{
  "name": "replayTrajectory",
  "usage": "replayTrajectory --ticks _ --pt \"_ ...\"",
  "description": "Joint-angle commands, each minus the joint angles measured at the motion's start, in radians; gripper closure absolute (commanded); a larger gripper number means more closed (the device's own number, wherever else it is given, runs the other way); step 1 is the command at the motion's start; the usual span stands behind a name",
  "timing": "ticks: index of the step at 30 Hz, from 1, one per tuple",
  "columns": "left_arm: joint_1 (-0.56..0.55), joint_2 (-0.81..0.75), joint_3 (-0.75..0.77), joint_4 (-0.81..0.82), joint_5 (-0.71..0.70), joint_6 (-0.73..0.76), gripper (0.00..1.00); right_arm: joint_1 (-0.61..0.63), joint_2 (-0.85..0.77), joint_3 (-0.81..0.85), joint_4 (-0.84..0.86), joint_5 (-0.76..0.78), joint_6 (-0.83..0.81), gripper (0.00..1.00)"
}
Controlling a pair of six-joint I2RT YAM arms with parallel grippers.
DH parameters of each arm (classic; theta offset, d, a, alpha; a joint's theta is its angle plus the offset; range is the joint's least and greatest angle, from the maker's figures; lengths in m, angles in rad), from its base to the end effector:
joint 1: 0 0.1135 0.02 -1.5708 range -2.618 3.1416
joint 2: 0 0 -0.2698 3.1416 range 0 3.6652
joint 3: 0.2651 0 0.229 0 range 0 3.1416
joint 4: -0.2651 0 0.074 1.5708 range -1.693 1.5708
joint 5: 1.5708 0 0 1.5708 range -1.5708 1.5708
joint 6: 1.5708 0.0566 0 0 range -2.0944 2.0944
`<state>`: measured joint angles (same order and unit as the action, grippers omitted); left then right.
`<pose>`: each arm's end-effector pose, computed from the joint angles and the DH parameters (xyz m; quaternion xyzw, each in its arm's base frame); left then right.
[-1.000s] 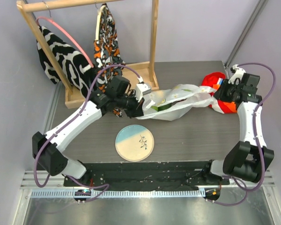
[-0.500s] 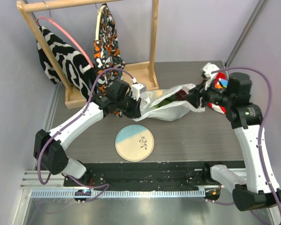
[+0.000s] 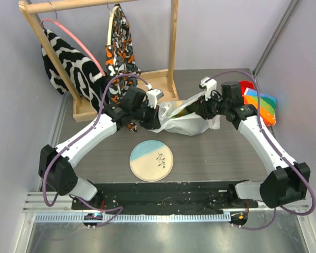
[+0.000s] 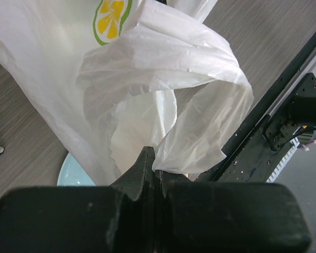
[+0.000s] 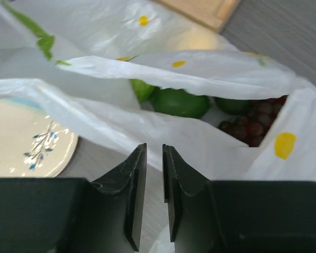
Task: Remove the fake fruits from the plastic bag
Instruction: Adjust the plastic bag at the center of the board.
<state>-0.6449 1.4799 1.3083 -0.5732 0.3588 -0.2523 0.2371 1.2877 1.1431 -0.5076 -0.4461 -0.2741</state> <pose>0.2413 -0.2064 0.3175 0.2460 0.8699 -0.3185 0.2850 0.2580 0.0875 0.3242 -0.3159 0.8210 0.1902 0.4359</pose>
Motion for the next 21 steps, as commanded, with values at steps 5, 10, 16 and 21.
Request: replayTrajectory --ticks 5,10,16,21 --pt "0.007 -0.01 -0.018 0.056 0.006 -0.002 1.0 0.018 0.099 -0.069 0.233 0.25 0.01 0.72" --pt "0.013 -0.021 -0.043 0.056 -0.027 0.01 1.0 0.067 0.102 -0.196 0.167 0.224 -0.18 0.72" --pt "0.042 -0.053 -0.089 0.05 -0.066 0.031 1.0 0.08 -0.08 -0.319 -0.012 0.214 -0.232 0.75" --pt "0.045 -0.052 -0.103 0.029 -0.067 0.05 1.0 0.082 -0.137 -0.327 -0.095 0.21 -0.208 0.75"
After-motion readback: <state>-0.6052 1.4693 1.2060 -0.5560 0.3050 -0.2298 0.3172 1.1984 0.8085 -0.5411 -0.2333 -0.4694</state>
